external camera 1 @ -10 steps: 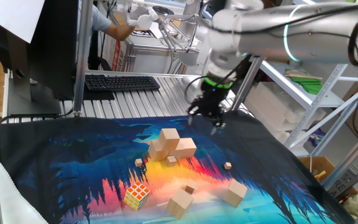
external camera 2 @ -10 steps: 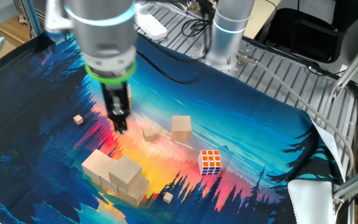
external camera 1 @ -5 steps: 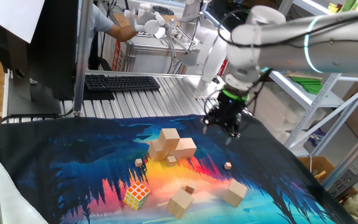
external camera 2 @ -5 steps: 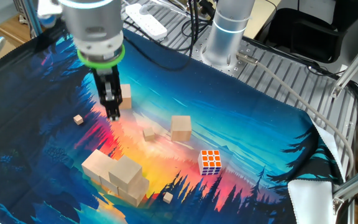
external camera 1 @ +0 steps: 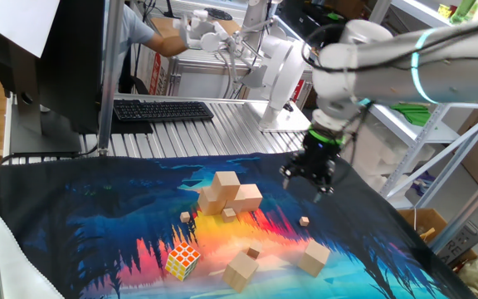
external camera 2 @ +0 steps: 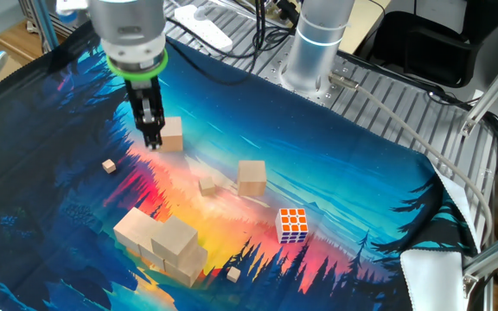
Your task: Stack the blocks into a pyramid shape
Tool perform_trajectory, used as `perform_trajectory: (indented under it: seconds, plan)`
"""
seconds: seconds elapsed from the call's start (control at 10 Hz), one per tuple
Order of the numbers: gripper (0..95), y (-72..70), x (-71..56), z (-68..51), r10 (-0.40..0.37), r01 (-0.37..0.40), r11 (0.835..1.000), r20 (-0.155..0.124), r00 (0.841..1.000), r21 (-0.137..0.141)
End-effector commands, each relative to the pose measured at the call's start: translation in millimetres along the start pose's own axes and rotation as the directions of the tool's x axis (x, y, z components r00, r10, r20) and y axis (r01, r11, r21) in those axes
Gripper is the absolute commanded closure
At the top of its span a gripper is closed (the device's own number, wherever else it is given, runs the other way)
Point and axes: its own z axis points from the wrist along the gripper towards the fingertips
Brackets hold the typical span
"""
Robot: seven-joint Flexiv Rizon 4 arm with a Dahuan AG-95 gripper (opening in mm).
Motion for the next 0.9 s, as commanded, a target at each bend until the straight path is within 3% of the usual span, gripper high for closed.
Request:
perform_trajectory:
  seconds: [0.1, 0.5, 0.9]
  plan:
    - [19.0, -14.4, 0.4, 5.7, -0.011, 0.010, 1.000, -0.014, 1.000, -0.009]
    - [19.0, -40.9, 1.9, 6.9, -0.026, 0.026, 0.999, -0.030, 0.999, -0.030]
    - [19.0, -41.0, 3.8, 8.9, -0.017, 0.015, 0.999, -0.035, 0.999, -0.040]
